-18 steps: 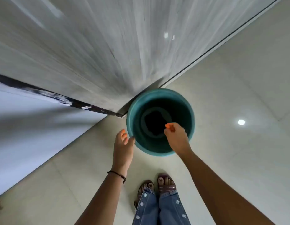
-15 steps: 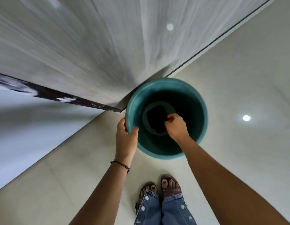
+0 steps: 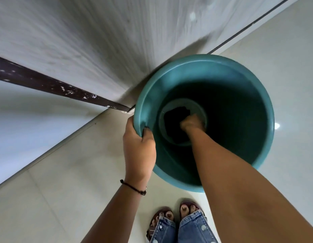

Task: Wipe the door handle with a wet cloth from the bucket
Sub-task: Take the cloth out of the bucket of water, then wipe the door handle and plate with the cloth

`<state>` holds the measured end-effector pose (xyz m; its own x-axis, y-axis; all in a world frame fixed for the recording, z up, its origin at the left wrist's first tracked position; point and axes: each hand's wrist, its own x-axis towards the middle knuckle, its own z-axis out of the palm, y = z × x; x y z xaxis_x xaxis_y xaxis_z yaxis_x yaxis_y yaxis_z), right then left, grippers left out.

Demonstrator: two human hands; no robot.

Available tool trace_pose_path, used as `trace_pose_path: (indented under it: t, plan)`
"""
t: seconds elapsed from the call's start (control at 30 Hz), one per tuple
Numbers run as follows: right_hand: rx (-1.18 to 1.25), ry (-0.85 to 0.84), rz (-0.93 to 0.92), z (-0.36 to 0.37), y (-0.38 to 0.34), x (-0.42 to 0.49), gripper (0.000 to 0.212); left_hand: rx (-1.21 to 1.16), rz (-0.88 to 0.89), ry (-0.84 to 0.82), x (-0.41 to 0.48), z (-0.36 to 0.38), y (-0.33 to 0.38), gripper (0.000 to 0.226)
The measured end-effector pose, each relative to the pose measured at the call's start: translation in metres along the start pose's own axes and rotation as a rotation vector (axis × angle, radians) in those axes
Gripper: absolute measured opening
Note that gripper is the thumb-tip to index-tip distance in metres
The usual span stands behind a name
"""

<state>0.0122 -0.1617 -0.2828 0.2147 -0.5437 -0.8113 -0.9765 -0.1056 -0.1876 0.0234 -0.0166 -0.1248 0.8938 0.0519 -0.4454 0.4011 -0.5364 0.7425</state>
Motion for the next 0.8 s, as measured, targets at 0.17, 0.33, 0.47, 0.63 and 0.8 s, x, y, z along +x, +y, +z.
trace_pose_path:
  t: [0.17, 0.33, 0.47, 0.63, 0.8]
  plan:
    - [0.208, -0.045, -0.142, -0.048, -0.011, -0.085, 0.04, -0.013, -0.108, -0.108, -0.01, -0.013, 0.017, 0.04]
    - [0.55, -0.164, -0.289, -0.14, -0.005, -0.253, 0.005, -0.095, -0.249, -0.143, -0.079, -0.066, 0.091, 0.063]
    - [0.59, -0.323, -0.414, -0.223, 0.0, -0.412, 0.019, -0.399, -0.318, -0.35, -0.164, -0.152, 0.17, 0.058]
    - [0.573, -0.508, -0.464, -0.273, -0.004, -0.576, 0.033, -0.574, -0.277, -0.34, -0.27, -0.278, 0.245, 0.046]
    - [0.403, -0.453, -0.664, -0.261, -0.009, -0.709, 0.039, -0.691, -0.196, -0.178, -0.356, -0.399, 0.264, 0.013]
